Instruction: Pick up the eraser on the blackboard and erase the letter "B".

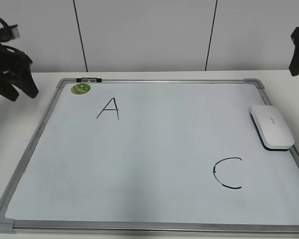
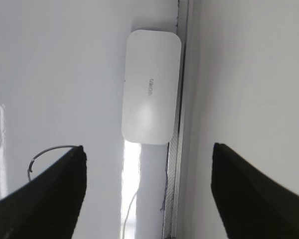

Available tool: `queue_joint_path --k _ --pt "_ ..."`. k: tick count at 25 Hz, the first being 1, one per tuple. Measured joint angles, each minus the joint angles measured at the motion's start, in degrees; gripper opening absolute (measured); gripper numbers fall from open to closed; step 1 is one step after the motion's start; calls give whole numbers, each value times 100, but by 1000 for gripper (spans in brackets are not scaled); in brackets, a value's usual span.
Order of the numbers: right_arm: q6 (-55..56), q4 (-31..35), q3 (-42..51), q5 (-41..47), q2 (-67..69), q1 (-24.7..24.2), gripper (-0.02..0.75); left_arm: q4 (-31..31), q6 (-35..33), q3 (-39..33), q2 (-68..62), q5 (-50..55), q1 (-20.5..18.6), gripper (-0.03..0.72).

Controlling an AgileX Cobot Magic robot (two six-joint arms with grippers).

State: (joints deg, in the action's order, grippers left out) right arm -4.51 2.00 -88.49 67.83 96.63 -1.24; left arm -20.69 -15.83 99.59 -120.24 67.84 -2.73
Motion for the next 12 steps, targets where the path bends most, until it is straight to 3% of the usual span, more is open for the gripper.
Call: queue_joint_path --k 7,12 --pt "-232 147 0 294 -947 0 579 371 413 13 1193 211 0 442" --pt "-308 146 283 342 -1829 0 579 647 566 -454 2663 256 0 442"
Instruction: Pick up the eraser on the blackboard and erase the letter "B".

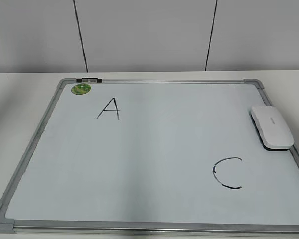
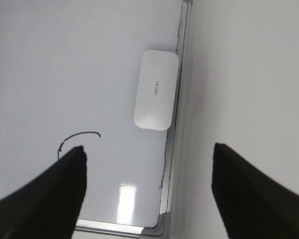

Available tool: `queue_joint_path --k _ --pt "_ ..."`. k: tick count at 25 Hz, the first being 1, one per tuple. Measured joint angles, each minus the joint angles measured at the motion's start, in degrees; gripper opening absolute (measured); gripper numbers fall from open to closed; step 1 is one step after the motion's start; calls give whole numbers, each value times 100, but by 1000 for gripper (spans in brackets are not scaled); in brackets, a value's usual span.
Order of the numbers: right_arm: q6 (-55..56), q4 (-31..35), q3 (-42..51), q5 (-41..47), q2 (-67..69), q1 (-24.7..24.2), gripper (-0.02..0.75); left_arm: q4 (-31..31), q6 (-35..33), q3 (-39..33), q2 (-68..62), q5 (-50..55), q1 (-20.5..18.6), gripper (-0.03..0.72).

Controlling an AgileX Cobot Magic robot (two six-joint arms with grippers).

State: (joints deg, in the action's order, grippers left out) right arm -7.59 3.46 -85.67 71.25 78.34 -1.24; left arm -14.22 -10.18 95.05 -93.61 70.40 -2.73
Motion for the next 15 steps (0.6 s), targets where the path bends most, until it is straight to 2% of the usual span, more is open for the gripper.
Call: queue_joint_path --k 12,15 --pt "-13 0 1517 58 -2455 0 579 230 218 -2432 3361 95 0 442" --pt "-13 11 2076 58 -3075 0 579 230 232 -3093 3983 16 167 442"
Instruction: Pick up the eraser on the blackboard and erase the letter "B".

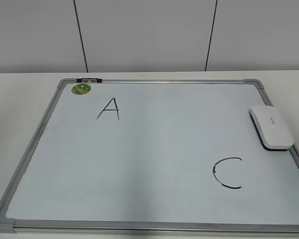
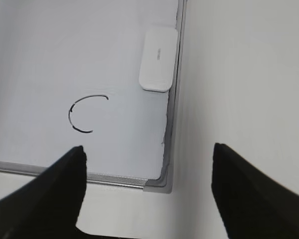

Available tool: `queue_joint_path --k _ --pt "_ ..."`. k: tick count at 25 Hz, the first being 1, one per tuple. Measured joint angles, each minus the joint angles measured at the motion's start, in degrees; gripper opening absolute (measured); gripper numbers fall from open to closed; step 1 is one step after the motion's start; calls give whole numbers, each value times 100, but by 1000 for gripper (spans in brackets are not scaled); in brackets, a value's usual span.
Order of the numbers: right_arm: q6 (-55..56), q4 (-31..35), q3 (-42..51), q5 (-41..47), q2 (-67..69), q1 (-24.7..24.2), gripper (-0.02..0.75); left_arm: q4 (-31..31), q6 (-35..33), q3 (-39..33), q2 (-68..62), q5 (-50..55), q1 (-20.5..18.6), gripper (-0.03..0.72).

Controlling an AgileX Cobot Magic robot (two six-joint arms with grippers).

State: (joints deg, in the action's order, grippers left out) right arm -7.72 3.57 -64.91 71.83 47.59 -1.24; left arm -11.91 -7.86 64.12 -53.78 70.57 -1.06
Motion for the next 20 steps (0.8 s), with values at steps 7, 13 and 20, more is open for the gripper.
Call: queue_joint_path --k 7,13,20 --pt "123 80 1363 -330 -1626 63 579 244 231 -1284 1466 -103 484 442" --pt "295 84 1981 -109 -2826 113 579 280 317 -1997 2466 -144 641 442" --pt "322 -180 2557 26 -3596 113 579 428 339 -2886 3455 -471 661 442"
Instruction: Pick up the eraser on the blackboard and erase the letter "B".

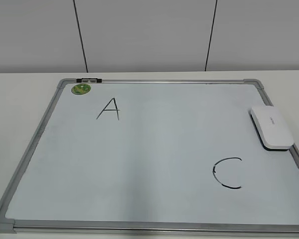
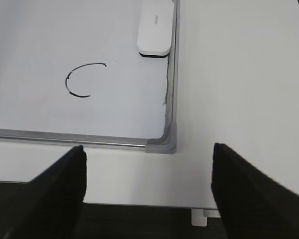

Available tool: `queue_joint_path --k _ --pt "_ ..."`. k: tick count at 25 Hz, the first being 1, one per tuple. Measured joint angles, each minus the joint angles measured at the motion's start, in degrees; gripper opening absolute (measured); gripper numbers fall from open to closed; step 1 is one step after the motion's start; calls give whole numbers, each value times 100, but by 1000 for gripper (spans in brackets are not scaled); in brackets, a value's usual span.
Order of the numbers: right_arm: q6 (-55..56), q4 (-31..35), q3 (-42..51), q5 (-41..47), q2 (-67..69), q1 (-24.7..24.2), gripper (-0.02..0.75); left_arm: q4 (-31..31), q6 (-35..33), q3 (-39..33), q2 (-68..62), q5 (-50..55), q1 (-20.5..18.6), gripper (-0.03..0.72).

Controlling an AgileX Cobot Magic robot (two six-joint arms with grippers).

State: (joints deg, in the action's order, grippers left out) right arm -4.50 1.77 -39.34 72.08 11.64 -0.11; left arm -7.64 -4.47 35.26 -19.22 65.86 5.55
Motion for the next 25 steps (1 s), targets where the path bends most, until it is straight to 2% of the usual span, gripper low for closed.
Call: queue_joint_path --k 6,13,19,25 --pt "12 -117 611 -129 -99 0 580 61 0 -580 233 -190 0 442" --pt "12 -130 1117 -585 -99 0 579 84 0 -605 238 -318 0 442" --pt "22 -130 1134 -679 -99 0 578 102 4 -605 238 -318 0 477" --pt "30 -97 1134 -689 -99 0 575 111 13 -605 238 -318 0 480"
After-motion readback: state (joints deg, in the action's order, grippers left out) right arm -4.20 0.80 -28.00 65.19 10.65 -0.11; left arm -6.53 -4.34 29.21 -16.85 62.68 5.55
